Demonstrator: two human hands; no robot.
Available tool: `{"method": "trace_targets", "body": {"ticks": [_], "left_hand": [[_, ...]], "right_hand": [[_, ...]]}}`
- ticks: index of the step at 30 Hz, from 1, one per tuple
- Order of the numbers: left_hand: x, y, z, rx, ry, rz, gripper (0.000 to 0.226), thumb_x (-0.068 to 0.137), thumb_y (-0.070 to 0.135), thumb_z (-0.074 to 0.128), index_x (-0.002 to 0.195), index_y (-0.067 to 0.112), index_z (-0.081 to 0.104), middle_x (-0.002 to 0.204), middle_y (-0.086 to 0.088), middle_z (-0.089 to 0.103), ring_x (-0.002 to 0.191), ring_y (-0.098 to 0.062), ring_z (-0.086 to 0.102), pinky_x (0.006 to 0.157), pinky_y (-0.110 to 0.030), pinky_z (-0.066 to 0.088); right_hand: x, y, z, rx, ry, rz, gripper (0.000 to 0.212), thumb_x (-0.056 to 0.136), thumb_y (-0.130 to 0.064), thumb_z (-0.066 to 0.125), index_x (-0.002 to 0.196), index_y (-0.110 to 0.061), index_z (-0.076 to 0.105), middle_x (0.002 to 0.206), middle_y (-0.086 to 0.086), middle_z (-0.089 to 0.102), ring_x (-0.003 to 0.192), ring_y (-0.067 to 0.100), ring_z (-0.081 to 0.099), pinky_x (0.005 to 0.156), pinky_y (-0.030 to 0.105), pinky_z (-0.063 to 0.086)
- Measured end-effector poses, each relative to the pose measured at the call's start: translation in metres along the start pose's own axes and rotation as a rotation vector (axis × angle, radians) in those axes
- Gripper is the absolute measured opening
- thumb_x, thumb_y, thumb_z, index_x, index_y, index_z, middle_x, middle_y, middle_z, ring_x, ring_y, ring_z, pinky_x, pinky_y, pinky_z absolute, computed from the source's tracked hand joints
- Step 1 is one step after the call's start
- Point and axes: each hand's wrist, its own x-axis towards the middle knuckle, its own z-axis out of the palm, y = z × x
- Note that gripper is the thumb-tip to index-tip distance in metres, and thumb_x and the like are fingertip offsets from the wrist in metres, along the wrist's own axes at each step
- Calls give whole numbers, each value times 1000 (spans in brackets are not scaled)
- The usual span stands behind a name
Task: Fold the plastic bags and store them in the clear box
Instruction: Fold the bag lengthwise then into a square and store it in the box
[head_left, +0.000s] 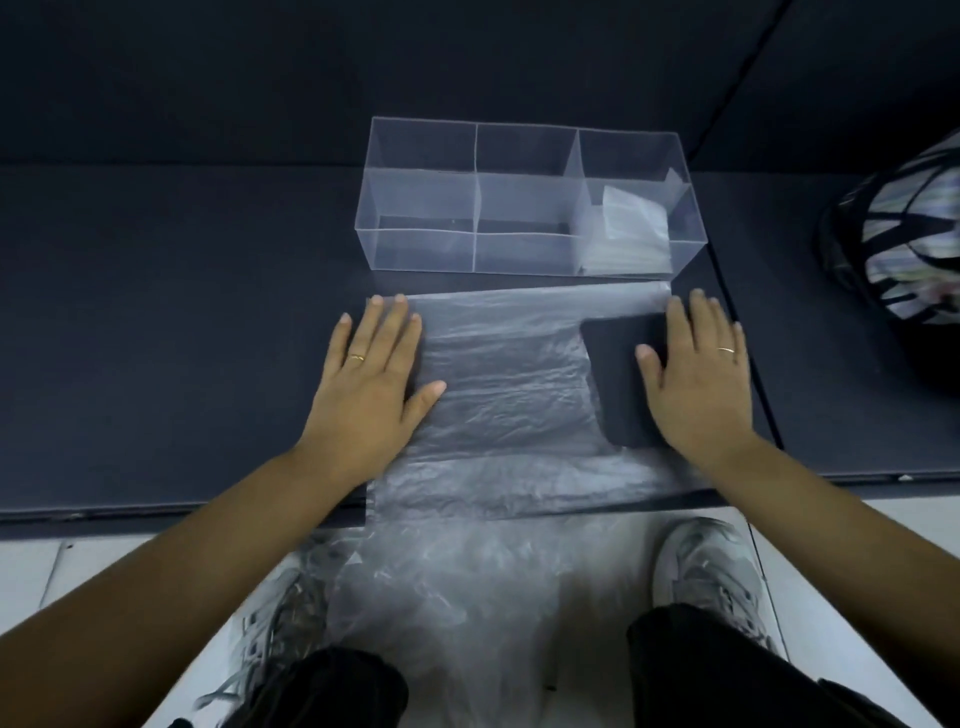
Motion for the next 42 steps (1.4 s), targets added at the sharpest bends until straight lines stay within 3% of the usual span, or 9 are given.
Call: {"method": "trace_targets", "body": {"ticks": [3, 8, 16, 22, 27, 31, 37, 40, 42], "left_hand": [[-32, 28, 1, -103, 96, 92, 61, 99, 37, 25, 142, -4, 37, 152, -18, 30, 143, -31, 24, 117, -42, 12], [-55, 36, 13, -8, -50, 82, 74, 100, 50, 8, 143, -5, 32, 152, -19, 27, 142, -32, 25, 116, -42, 15], [-56, 33, 18, 37, -91, 85, 76, 95, 55, 16, 149, 2, 18, 158, -13, 14, 147, -25, 12, 118, -41, 10], [-69, 15, 13, -1, -53, 286, 87, 91, 70, 24, 148, 5, 27, 157, -11, 22, 146, -25, 17, 117, -46, 13], [-96, -2, 16, 42, 22, 471, 53, 94, 36, 46, 139, 8, 46, 147, -8, 42, 135, -26, 41, 109, -45, 30], [-102, 5, 7, -105, 176, 471, 35, 91, 10, 49, 123, 6, 63, 134, -8, 57, 125, -26, 53, 103, -45, 40], [-93, 7, -33, -516, 53, 247, 28, 91, 32, 53, 100, 18, 76, 106, 11, 71, 112, -11, 62, 98, -26, 44], [-89, -13, -61, -859, -159, -77, 13, 85, 39, 65, 94, 41, 75, 100, 29, 68, 100, 8, 62, 87, -4, 41], [-85, -28, -74, -929, -273, -124, 16, 79, 42, 62, 88, 49, 74, 91, 24, 72, 88, 10, 65, 78, -2, 42]], "right_hand": [[-32, -59, -7, 219, 18, -227, 52, 96, -24, 41, 143, -2, 38, 151, 19, 33, 142, 34, 26, 118, 46, 14], [-80, -118, 14, 255, -180, -577, 55, 99, -32, 28, 148, -7, 29, 157, 10, 23, 147, 23, 16, 120, 42, 10], [-58, 11, 11, -37, -165, -246, 71, 93, -56, 11, 153, -19, 14, 161, 2, 8, 148, 16, 2, 120, 40, 2], [-62, 45, -5, 48, -23, -13, 68, 95, -45, 26, 150, -5, 26, 158, 16, 20, 147, 30, 14, 120, 47, 10], [-85, -31, -15, 416, -202, -509, 71, 90, -59, 44, 145, -16, 37, 156, 3, 27, 142, 20, 26, 116, 36, 20], [-102, -81, -2, 211, -286, -864, 72, 76, -52, 68, 136, -15, 51, 148, 7, 41, 132, 26, 42, 112, 38, 26], [-92, -68, -11, 399, -62, -726, 15, 86, -21, 63, 92, -11, 73, 103, 3, 70, 89, 25, 66, 83, 34, 45], [-81, -33, -34, 480, -190, -515, 7, 88, -17, 67, 85, -17, 73, 88, -7, 71, 82, 15, 67, 76, 25, 46], [-74, -12, -55, 589, -349, -302, 10, 88, -25, 64, 80, -29, 69, 81, -16, 70, 80, 1, 66, 73, 10, 44]]}}
